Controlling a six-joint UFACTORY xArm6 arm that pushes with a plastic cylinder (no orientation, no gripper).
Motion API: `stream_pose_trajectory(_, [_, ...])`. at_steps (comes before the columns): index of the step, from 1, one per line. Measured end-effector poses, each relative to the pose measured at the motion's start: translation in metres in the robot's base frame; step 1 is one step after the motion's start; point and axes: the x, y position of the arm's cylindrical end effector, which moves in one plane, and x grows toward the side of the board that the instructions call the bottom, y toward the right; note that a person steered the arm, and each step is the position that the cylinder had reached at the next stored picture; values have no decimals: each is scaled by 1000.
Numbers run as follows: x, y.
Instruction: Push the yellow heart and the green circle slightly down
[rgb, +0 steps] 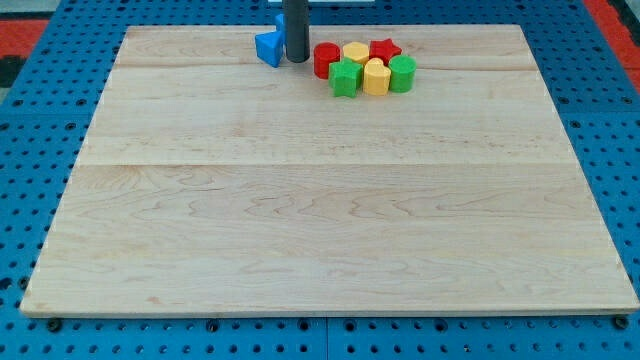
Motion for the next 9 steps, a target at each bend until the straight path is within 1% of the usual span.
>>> stream_pose_trajectory(3, [0, 4])
stream_pose_trajectory(4, [6, 3])
stream_pose_trajectory(5, [7, 28])
stream_pose_trajectory(6, [32, 24])
stream_pose_trajectory(8, [114, 35])
stream_pose_trajectory(9, [127, 76])
